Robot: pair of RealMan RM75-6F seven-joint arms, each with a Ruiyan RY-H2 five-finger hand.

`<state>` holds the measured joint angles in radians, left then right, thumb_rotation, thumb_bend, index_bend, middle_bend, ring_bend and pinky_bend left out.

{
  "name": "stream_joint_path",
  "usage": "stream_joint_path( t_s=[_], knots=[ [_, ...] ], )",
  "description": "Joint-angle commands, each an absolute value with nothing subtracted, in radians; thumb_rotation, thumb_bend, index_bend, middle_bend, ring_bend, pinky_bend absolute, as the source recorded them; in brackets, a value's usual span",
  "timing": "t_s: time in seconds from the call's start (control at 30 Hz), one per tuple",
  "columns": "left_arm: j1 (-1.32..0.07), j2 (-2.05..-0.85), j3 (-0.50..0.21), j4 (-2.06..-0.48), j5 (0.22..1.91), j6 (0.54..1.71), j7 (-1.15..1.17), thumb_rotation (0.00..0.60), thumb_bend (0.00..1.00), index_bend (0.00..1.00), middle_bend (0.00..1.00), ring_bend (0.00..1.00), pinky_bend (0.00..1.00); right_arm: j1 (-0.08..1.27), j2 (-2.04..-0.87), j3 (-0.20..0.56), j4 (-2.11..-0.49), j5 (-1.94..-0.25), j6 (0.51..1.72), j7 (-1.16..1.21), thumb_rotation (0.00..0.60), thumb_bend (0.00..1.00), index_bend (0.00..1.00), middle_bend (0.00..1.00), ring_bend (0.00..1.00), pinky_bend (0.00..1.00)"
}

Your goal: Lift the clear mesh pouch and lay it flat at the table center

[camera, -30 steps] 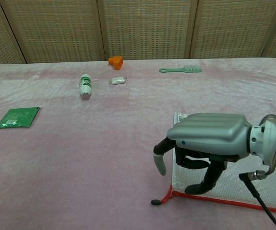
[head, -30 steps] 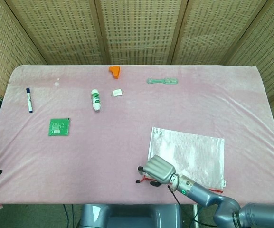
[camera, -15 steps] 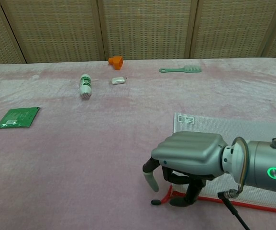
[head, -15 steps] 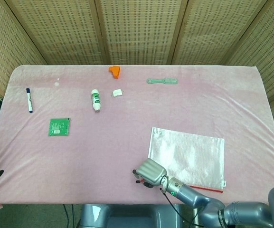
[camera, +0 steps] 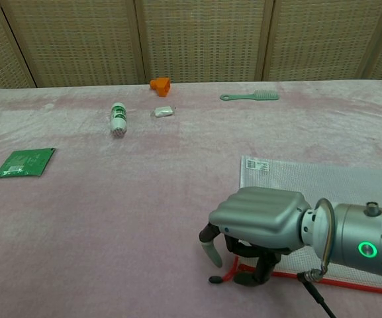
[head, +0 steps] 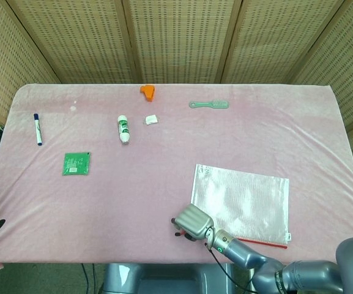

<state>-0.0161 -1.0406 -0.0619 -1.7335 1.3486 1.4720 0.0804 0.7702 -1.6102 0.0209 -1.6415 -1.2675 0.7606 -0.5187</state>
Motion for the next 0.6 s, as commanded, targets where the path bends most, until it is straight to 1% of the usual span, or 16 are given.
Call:
stream_joint_path(
  t_s=[0.03,0.13,0.27,0.6],
  knots=[
    [-0.016,-1.041,-0.062,-1.733,1.348,1.472,0.079,0.600,0.00,0.00,0.00,0.00,0.00,0.773,-1.609,0.013,-1.643,-1.262,0.765,-0.527,0.600,0.50,0.53,0.97,0.91,1.00],
    [-0.017,-1.040,-0.061,-1.734,1.349,1.470,0.077,0.600,0.00,0.00,0.00,0.00,0.00,0.774,-1.610,0.010,-1.642,-1.258,0.768,-0.521,0.600,0.51,0.54,0.97,0.91,1.00],
    [-0.016,-1.040,-0.060,-1.734,1.352,1.474,0.078,0.600,0.00,0.00,0.00,0.00,0.00,0.778,-1.615,0.004,-1.634,-1.259,0.770,-0.522,0.600,0.55,0.56,0.97,0.91,1.00],
    [-0.017,-1.042,-0.060,-1.734,1.350,1.474,0.081,0.600,0.00,0.00,0.00,0.00,0.00,0.775,-1.621,-0.008,-1.629,-1.269,0.781,-0.488,0.600,0.58,0.66,0.97,0.91,1.00]
  ],
)
